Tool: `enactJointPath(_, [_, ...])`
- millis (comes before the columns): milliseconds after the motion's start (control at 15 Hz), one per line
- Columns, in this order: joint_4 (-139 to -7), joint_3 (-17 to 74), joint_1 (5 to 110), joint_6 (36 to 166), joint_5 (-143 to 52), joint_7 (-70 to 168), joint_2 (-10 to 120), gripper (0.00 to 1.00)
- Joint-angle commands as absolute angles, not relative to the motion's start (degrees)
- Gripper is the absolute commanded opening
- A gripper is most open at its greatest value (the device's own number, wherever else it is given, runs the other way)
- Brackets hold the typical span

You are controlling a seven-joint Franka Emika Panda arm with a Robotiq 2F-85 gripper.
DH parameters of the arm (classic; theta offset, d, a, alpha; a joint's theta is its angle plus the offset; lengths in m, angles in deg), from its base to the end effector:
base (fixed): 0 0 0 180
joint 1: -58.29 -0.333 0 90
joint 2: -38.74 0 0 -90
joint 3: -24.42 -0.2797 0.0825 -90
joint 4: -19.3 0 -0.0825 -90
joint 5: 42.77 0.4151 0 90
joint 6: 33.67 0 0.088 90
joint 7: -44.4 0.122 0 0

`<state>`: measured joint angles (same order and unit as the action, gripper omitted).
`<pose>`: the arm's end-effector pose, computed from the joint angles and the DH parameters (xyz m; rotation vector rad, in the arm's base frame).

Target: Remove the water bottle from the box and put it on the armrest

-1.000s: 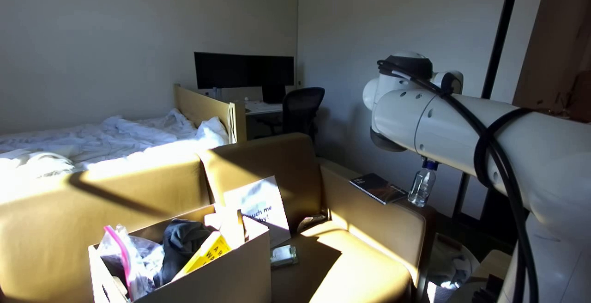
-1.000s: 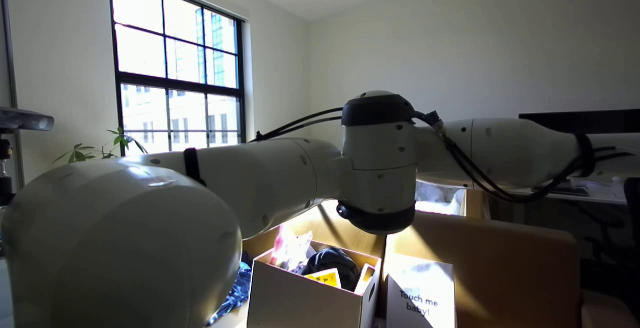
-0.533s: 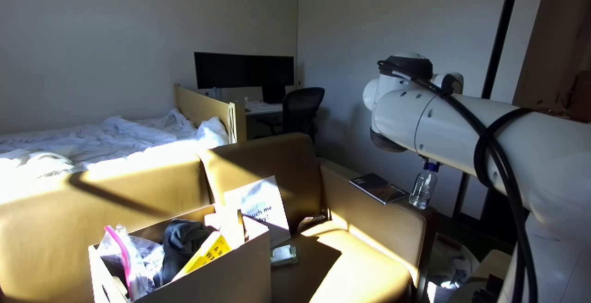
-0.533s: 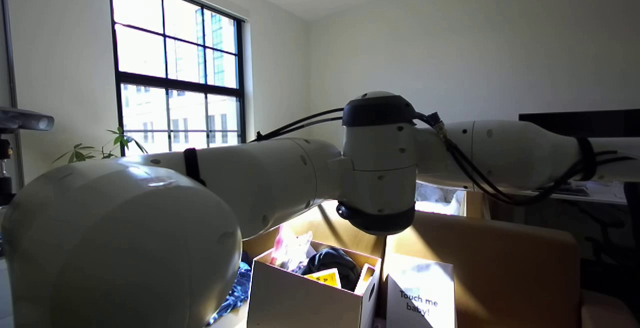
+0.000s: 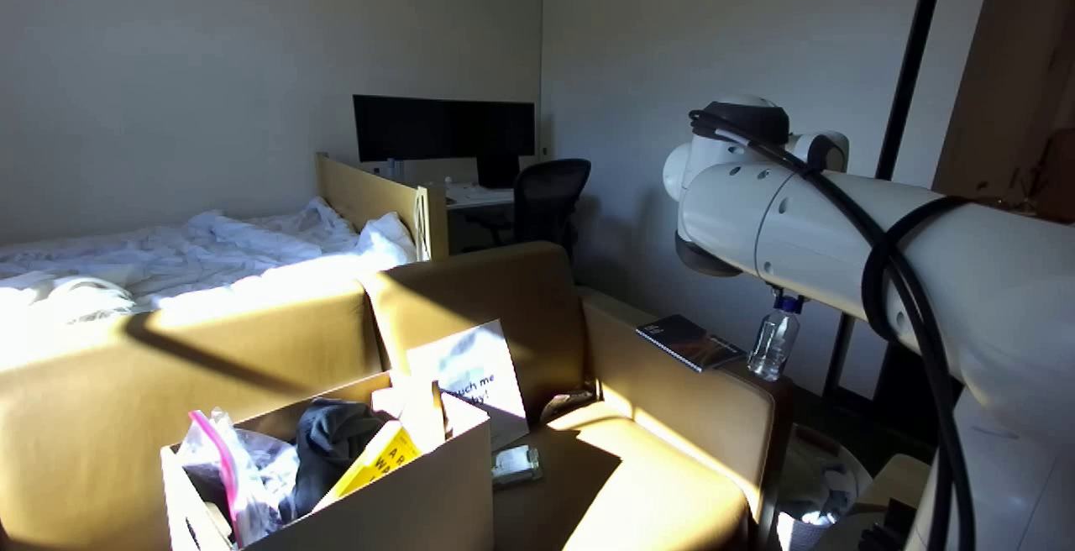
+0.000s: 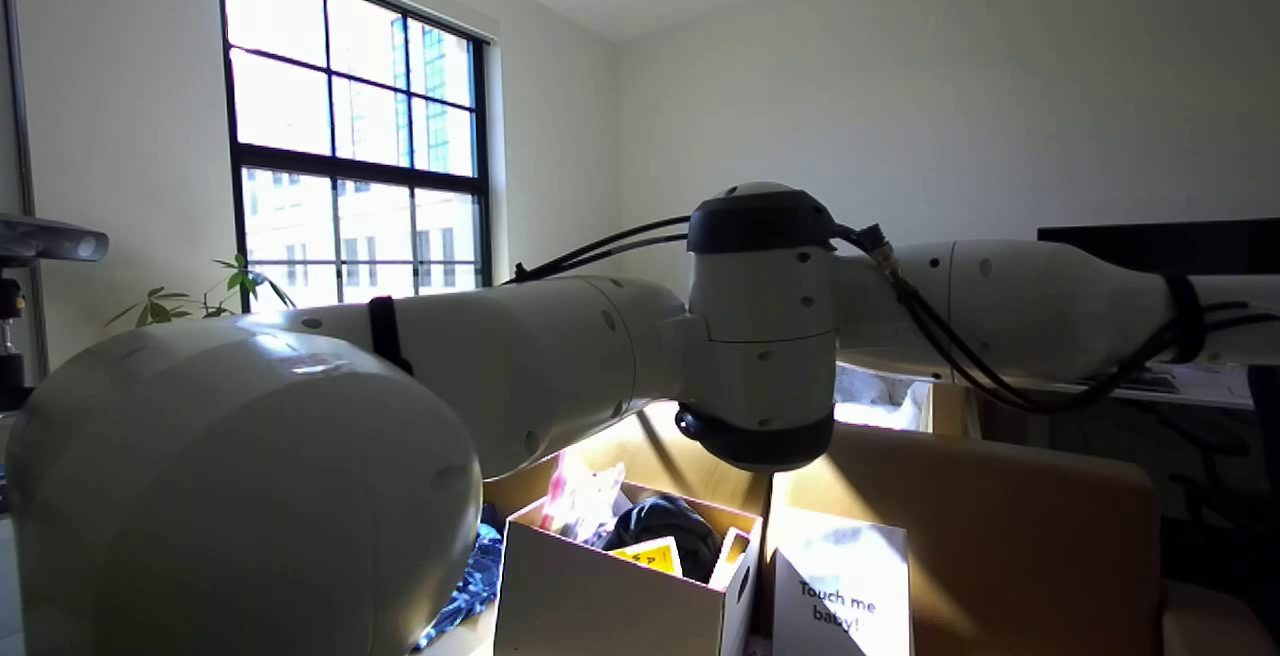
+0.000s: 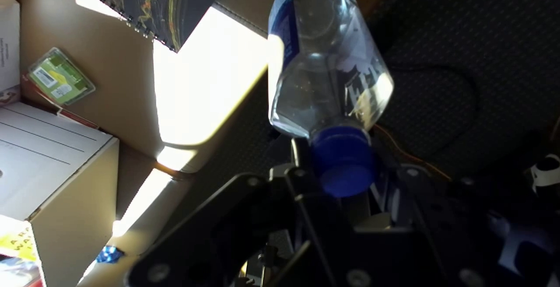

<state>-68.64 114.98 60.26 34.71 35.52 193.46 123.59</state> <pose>0.3412 -0.5457 0.2273 -1.4269 -2.4552 -0.3748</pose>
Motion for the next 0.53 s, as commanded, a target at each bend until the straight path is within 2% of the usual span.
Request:
enactJointPath(0, [-70.9, 115.5, 59.5, 36.3, 37.5, 193.5, 123.6, 0.10])
enactJointPath(467, [-68.7, 115.3, 59.5, 36.4, 35.4, 193.5, 123.6, 0.10])
